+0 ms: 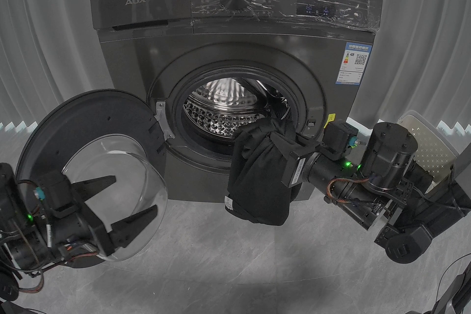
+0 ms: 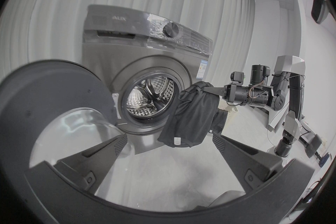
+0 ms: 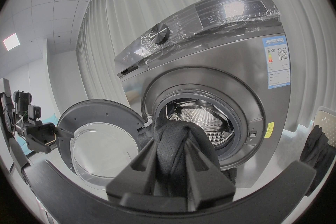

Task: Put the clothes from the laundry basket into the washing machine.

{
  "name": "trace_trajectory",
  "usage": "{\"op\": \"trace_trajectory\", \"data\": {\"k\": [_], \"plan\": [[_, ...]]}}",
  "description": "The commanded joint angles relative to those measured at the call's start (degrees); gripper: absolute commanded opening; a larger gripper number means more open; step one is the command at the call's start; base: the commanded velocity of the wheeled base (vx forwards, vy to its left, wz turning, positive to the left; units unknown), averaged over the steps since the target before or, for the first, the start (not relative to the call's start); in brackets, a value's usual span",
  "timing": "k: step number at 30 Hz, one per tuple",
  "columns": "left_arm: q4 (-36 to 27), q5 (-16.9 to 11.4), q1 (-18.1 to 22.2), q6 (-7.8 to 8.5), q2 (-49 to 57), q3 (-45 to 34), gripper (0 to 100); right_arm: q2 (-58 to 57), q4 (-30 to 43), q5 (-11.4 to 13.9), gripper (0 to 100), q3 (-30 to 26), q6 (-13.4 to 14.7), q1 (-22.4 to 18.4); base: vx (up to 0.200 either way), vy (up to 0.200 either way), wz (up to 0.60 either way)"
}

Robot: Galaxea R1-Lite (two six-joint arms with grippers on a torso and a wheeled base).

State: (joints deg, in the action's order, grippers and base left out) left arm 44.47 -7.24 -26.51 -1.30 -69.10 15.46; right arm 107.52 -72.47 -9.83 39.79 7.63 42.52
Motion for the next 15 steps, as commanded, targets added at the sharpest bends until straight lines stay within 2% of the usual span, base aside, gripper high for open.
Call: {"op": "trace_trajectory", "data": {"k": [1,3,8,15], "plan": [[11.1,-0.4,-4.8,-1.24,-19.3,0.1,100,2.9,0.1,0.0,0,1.7,0.0,-0.3,0.0,0.0,0.0],[13.8,-1.1,-6.3,-1.77,-22.9,0.1,100,2.9,0.1,0.0,0,1.7,0.0,-0.3,0.0,0.0,0.0],[21.2,-0.8,-8.6,-4.5,-31.7,1.1,100,2.8,0.1,0.0,0,1.7,0.0,-0.4,0.0,0.0,0.0],[27.7,-0.8,-9.3,-4.5,-40.7,2.1,100,2.7,0.1,0.0,0,2.0,0.0,-0.4,0.0,0.0,0.0]]}}
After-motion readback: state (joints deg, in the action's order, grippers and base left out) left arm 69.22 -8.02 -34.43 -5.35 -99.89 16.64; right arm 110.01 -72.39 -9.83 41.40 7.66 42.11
